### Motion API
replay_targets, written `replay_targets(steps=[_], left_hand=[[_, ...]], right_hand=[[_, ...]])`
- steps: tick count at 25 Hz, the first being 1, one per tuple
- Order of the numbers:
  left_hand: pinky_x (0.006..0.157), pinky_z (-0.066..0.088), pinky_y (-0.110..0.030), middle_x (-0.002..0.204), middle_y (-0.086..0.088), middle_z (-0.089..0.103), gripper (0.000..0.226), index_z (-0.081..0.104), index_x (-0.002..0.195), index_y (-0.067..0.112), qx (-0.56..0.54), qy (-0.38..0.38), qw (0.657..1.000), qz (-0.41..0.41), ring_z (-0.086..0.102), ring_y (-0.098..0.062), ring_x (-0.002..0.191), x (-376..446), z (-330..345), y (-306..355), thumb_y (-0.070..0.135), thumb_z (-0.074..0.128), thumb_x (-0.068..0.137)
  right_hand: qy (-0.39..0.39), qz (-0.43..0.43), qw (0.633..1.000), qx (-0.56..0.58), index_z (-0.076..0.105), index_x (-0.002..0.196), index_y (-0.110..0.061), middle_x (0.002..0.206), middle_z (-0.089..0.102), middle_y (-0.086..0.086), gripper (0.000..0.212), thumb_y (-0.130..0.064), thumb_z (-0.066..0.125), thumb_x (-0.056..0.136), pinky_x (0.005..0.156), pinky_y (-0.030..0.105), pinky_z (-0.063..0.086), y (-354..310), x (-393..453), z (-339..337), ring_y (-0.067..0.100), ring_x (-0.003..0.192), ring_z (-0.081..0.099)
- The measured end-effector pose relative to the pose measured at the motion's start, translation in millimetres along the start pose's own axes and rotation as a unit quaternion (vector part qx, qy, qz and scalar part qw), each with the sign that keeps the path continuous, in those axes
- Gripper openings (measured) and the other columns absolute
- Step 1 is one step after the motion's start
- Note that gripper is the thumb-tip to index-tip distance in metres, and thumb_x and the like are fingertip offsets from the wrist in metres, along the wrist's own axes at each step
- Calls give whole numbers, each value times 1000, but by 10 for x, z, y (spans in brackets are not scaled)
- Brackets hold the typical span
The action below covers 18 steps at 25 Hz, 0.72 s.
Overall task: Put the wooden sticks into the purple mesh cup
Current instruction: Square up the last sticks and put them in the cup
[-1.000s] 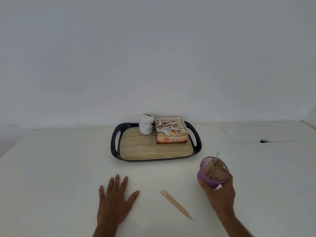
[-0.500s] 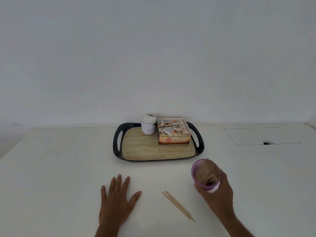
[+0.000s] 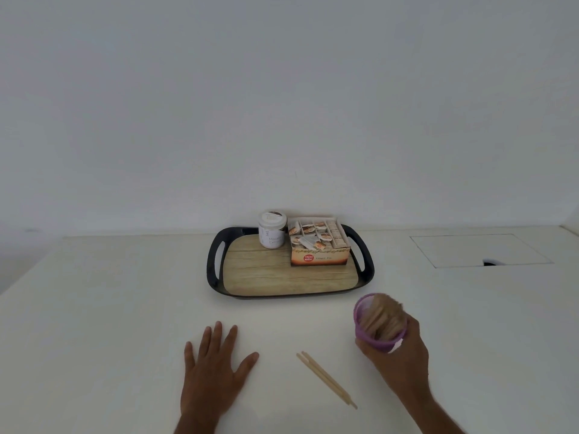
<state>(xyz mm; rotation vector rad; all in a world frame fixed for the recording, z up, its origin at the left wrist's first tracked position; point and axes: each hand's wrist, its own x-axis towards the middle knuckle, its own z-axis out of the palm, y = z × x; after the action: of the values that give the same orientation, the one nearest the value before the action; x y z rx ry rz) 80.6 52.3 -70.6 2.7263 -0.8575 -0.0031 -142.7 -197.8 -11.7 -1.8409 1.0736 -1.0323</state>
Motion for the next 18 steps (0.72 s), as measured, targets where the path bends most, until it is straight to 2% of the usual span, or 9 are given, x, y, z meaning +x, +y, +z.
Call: replay_targets(steps=[2, 7, 10, 11, 13, 14, 16, 18], left_hand=[[123, 3, -51, 166, 2, 16, 111, 24, 155, 36, 5, -13, 1000, -3, 8, -18, 154, 8, -16, 2, 91, -13, 67], [123, 1, -50, 166, 3, 13, 114, 21, 156, 36, 9, -11, 1000, -3, 6, -17, 154, -3, -35, 15, 91, -17, 63], [123, 0, -50, 167, 3, 12, 115, 20, 156, 36, 10, -15, 1000, -4, 4, -17, 154, 5, -34, 26, 91, -18, 62], [123, 0, -50, 167, 3, 12, 115, 20, 156, 36, 9, -13, 1000, -3, 4, -17, 154, 6, -34, 25, 91, -18, 62], [123, 1, -50, 166, 2, 13, 115, 21, 156, 36, 10, -14, 1000, -4, 5, -18, 154, 10, -40, 18, 91, -17, 63], [123, 1, -50, 166, 2, 13, 115, 21, 156, 36, 12, -18, 1000, -4, 6, -18, 154, 6, -31, 15, 91, -17, 63], [122, 1, -50, 166, 2, 14, 112, 22, 156, 36, 8, -14, 1000, -3, 6, -18, 154, 4, -25, 14, 91, -15, 65], [123, 3, -51, 166, 2, 16, 111, 24, 155, 36, 6, -11, 1000, -3, 8, -18, 154, 11, -25, 12, 91, -12, 67]], right_hand=[[-4, -7, 1000, -7, 45, 120, -19, 110, 62, -2, 96, -27, 99, 41, 68, 20, 49, 23, 2, -18, 21, 94, 63], [16, 12, 999, 28, 44, 125, -29, 117, 62, -4, 99, -29, 98, 43, 87, 33, 52, 9, 48, -41, 19, 103, 63], [-24, -63, 997, -22, 50, 121, -23, 111, 61, -12, 94, -29, 99, 40, 82, 14, 49, -5, 22, -32, 7, 97, 61], [-13, -53, 998, -13, 50, 121, -22, 110, 61, -11, 96, -32, 99, 39, 81, 15, 49, -2, 23, -30, 9, 97, 61], [35, -2, 999, -5, 47, 121, -23, 109, 63, -6, 100, -43, 97, 35, 82, 30, 51, -24, 37, -19, 20, 98, 63], [26, 1, 1000, 5, 47, 120, -23, 108, 63, -5, 102, -44, 97, 34, 81, 33, 52, -42, 39, -12, 22, 96, 64], [-13, -31, 999, -22, 48, 122, -20, 107, 62, -7, 101, -37, 99, 36, 78, 30, 52, 5, 24, -6, 15, 94, 63], [18, -5, 1000, -20, 48, 122, -20, 110, 63, -4, 102, -37, 99, 35, 81, 32, 51, 5, 32, -33, 20, 98, 63]])
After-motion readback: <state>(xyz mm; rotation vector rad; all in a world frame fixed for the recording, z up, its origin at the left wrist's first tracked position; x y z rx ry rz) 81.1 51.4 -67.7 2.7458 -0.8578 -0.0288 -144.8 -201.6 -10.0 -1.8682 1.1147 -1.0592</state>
